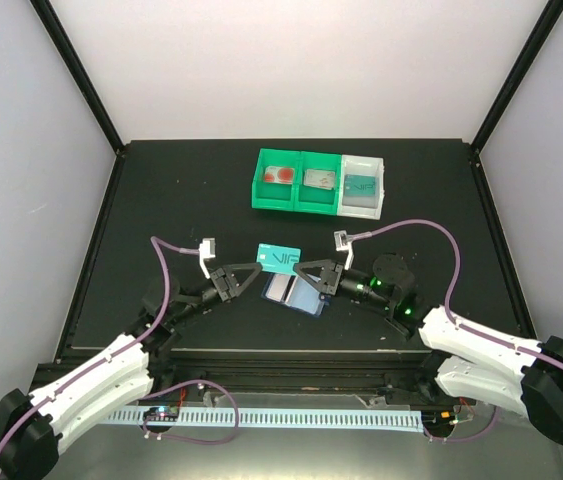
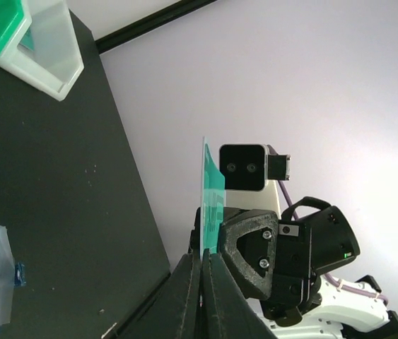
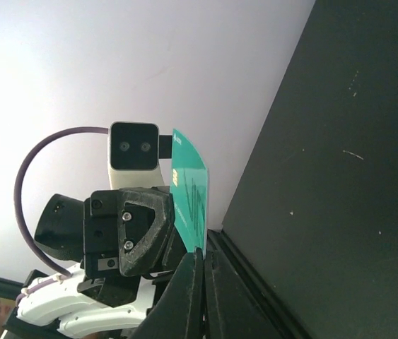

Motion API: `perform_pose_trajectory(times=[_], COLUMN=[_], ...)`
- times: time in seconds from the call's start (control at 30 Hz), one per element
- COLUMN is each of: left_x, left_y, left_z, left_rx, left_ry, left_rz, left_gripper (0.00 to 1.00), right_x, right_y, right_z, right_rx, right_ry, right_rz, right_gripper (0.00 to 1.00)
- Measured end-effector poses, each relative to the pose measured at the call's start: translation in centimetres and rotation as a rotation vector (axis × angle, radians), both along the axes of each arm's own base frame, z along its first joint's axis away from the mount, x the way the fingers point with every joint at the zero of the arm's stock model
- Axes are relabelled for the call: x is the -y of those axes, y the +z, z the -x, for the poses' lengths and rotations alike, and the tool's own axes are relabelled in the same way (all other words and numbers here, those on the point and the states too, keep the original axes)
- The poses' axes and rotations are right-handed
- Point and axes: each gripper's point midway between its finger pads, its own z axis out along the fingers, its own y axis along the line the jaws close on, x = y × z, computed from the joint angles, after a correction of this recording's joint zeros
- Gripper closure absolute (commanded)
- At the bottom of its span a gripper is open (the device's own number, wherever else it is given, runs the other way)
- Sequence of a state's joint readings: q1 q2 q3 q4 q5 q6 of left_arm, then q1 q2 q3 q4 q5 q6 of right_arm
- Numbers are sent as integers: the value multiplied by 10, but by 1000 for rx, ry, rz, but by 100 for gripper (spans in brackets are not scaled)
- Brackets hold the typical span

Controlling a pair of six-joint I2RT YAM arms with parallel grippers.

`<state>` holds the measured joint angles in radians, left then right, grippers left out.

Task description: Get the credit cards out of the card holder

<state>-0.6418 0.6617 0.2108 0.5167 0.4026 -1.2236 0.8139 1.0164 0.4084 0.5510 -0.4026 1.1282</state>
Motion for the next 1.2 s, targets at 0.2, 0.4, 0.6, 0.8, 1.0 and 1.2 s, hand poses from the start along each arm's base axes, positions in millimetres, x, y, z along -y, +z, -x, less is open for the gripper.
perform_pose_trajectory(times=[0.2, 0.4, 0.6, 0.8, 1.0, 1.2], left_x=[-3, -10, -16, -14, -13, -14], left_y=[4, 4, 8, 3, -18, -41], left_z=[2, 6, 12, 21, 27, 31], left_rx=[12, 22, 44, 54, 28, 12], left_ry=[6, 32, 40, -5, -36, -57], left_rz=[4, -8, -12, -41, -141, -246], left_gripper=[65, 48, 46, 43, 25, 15], right_x=[-2, -1, -2, 3, 17, 45], right_y=[8, 7, 14, 30, 31, 32], right_z=[-1, -1, 11, 29, 23, -21], right_rx=[15, 15, 43, 59, 0, -71], right_ry=[2, 4, 66, 127, 105, 16], right_rz=[-1, 19, 30, 2, 4, 21], right_gripper=[99, 99, 99, 99, 99, 99])
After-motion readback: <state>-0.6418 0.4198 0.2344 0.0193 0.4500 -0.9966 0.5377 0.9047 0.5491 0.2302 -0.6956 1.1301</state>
